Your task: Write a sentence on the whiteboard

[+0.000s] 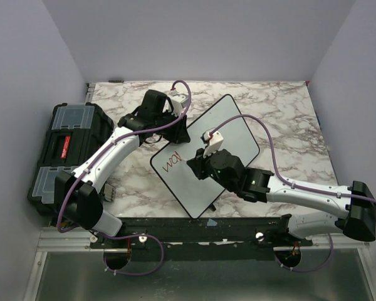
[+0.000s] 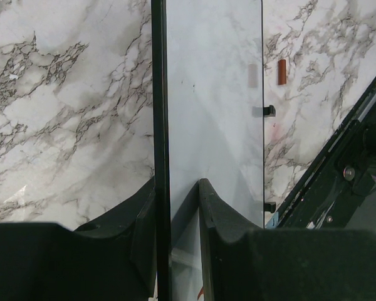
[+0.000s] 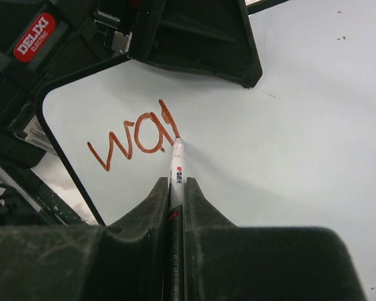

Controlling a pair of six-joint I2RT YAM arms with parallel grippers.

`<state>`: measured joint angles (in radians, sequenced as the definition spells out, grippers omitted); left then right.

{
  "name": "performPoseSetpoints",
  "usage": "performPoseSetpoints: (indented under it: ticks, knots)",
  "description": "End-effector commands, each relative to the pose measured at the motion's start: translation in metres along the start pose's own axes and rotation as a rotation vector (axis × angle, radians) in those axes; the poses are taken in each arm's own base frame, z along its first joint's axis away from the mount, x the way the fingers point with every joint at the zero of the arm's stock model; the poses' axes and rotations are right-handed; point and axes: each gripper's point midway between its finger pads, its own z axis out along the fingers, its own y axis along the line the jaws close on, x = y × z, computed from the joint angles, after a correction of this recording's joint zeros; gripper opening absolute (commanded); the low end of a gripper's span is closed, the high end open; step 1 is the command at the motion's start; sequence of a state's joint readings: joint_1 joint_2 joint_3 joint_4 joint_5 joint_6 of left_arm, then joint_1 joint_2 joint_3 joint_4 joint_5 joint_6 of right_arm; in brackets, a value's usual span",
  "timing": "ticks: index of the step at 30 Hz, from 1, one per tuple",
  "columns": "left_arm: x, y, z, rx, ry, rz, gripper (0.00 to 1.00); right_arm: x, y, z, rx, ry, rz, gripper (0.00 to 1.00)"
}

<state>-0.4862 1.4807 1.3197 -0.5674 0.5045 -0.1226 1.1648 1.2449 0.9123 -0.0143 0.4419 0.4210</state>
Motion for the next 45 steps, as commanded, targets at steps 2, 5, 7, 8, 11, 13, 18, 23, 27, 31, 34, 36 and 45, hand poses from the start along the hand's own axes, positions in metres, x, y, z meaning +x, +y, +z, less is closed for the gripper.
performPoseSetpoints:
  ticks: [2, 5, 7, 8, 11, 13, 18, 23, 27, 31, 34, 36, 45]
  knots:
    - [0.024, -0.019, 0.001, 0.061, 0.078, 0.039, 0.00, 0.024, -0.006, -0.005, -0.005, 0.079, -0.014, 0.01]
    - [0.024, -0.020, 0.001, 0.063, 0.077, 0.039, 0.00, 0.024, -0.005, -0.004, -0.006, 0.081, -0.012, 0.01]
    - [0.024, -0.020, 0.001, 0.063, 0.078, 0.039, 0.00, 0.023, -0.005, -0.002, -0.001, 0.078, -0.013, 0.01]
    - [0.024, -0.019, 0.001, 0.062, 0.079, 0.038, 0.00, 0.021, -0.004, -0.001, 0.000, 0.073, -0.012, 0.01]
    - [0.024, -0.019, 0.001, 0.062, 0.079, 0.039, 0.00, 0.015, -0.004, 0.002, 0.017, 0.059, -0.016, 0.01]
    - [0.024, -0.019, 0.001, 0.061, 0.078, 0.039, 0.00, 0.010, -0.004, 0.003, 0.026, 0.049, -0.021, 0.01]
    - [0.024, -0.019, 0.001, 0.063, 0.080, 0.038, 0.00, 0.000, -0.002, 0.008, 0.041, 0.028, -0.029, 0.01]
    - [0.024, -0.020, 0.002, 0.065, 0.080, 0.039, 0.00, -0.007, -0.002, 0.012, 0.059, 0.019, -0.035, 0.01]
    - [0.024, -0.020, 0.001, 0.064, 0.080, 0.039, 0.00, -0.012, -0.003, 0.014, 0.077, 0.005, -0.042, 0.01]
    - [0.024, -0.020, 0.002, 0.065, 0.081, 0.040, 0.00, -0.016, -0.006, 0.017, 0.107, -0.005, -0.048, 0.01]
    - [0.024, -0.021, 0.002, 0.065, 0.080, 0.041, 0.00, -0.017, -0.008, 0.019, 0.123, -0.008, -0.054, 0.01]
    - [0.024, -0.021, 0.002, 0.065, 0.080, 0.042, 0.00, -0.018, -0.008, 0.020, 0.127, -0.010, -0.054, 0.01]
    - [0.024, -0.021, 0.002, 0.065, 0.080, 0.040, 0.00, -0.033, -0.001, 0.010, 0.087, -0.032, -0.049, 0.01]
